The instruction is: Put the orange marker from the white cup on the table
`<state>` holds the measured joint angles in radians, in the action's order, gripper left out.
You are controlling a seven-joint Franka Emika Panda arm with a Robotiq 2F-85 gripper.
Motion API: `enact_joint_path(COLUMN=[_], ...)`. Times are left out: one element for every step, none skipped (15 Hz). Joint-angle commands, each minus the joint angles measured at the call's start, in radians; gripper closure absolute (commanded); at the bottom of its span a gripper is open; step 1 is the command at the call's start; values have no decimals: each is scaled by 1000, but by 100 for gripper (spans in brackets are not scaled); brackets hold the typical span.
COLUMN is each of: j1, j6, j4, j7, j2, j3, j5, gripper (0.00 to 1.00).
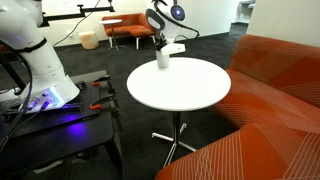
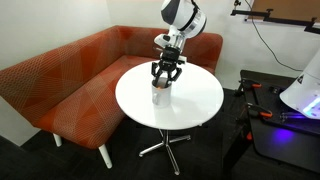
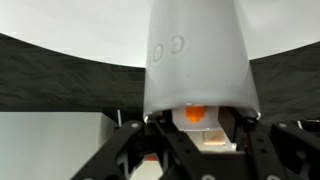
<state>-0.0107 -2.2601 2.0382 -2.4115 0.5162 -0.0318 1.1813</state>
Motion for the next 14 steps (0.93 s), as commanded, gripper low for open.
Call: enact_joint_path(j1=[-3, -3, -3, -3, -2, -2, -2, -1, 0, 0, 0, 1, 0, 1], j6=[-20, -20, -20, -19, -19, -19, -18, -18, -19, -19, -18, -19, -20, -22], j4=[-17, -17, -17, -17, -18, -20, -22, -24, -23, -24, -26, -27, -27, -28], j7=[15, 16, 16, 17, 19, 20, 22, 24, 26, 27, 27, 28, 29, 29], j2=[19, 21, 22, 25, 28, 29, 31, 31, 32, 33, 34, 35, 35, 36], j3=[-8, -8, -8, -8, -8, -8, -8, -7, -7, -8, -8, -8, -8, -8], j5=[-23, -24, -25, -27, -30, -30, -31, -34, -38, -40, -41, -42, -43, -43], gripper=[48, 49, 53, 57, 69, 68, 73, 76, 75, 74, 77, 79, 86, 92])
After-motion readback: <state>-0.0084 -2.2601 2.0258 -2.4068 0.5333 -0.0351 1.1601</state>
